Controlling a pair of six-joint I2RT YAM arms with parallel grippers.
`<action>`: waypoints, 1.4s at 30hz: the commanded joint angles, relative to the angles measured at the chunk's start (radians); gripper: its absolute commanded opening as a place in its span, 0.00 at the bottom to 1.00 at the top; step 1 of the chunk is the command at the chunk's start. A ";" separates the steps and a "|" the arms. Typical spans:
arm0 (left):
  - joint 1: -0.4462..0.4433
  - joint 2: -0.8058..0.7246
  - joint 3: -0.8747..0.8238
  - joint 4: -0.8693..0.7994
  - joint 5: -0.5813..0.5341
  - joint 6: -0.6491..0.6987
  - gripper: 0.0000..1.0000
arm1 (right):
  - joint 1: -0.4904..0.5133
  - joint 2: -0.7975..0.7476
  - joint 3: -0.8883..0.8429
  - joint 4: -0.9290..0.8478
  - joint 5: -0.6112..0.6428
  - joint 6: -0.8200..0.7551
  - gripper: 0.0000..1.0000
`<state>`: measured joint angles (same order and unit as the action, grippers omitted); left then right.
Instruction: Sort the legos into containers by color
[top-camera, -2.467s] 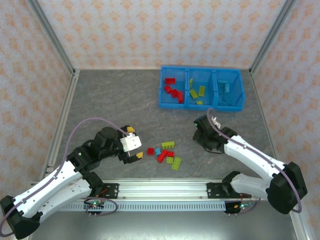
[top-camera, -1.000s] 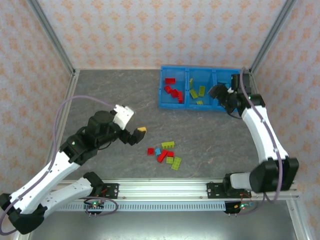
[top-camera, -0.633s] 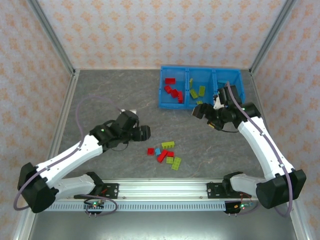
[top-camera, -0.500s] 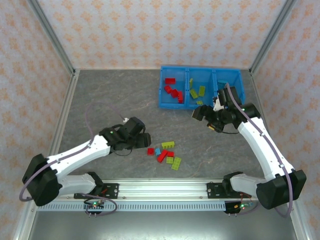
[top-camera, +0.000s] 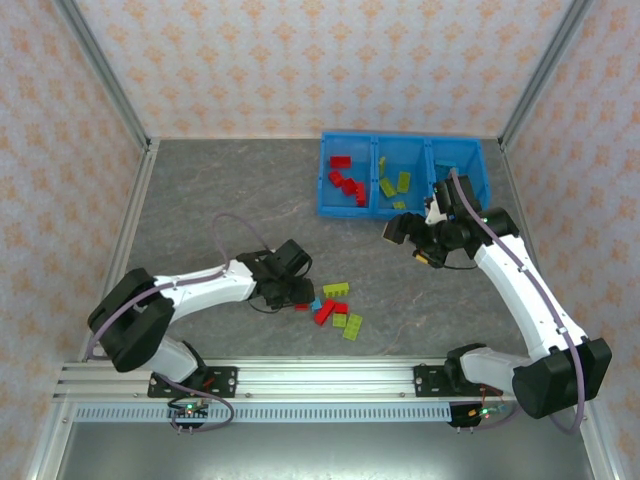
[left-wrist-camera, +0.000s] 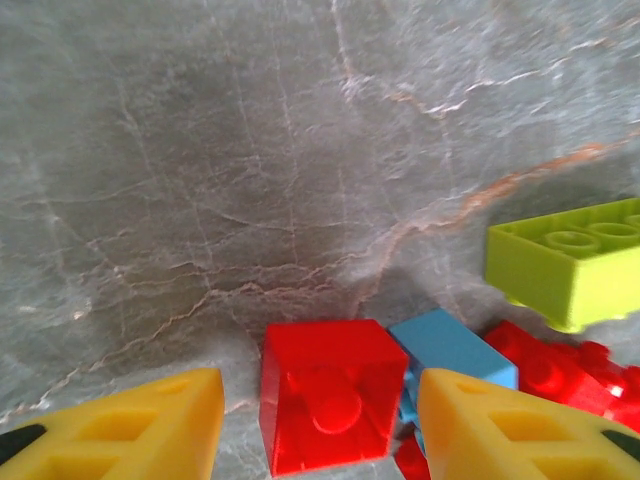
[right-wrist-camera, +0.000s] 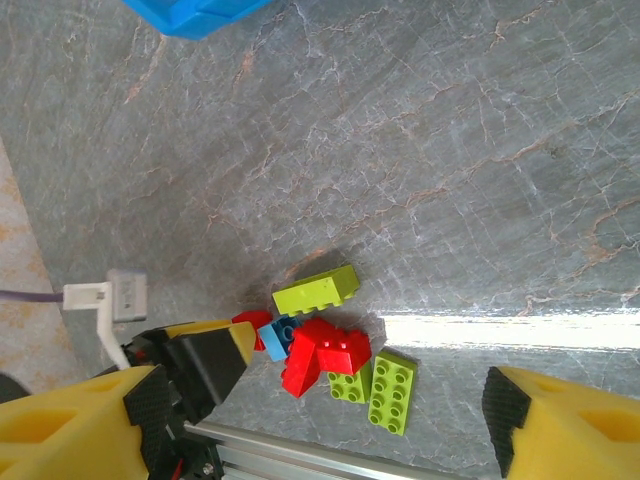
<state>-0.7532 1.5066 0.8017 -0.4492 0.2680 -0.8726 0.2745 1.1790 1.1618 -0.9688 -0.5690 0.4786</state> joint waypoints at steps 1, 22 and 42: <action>-0.010 0.027 0.014 0.020 0.026 0.024 0.54 | 0.007 -0.001 -0.007 -0.005 0.011 0.008 0.83; -0.009 -0.087 0.225 -0.069 -0.197 0.113 0.22 | 0.239 0.027 -0.058 0.190 -0.222 0.004 0.86; 0.113 0.832 1.540 -0.327 -0.578 0.421 0.44 | 0.241 -0.103 -0.079 0.157 0.059 0.098 0.87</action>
<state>-0.6369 2.3554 2.2303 -0.6605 -0.2523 -0.4889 0.5110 1.1007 1.0859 -0.7868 -0.5648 0.5648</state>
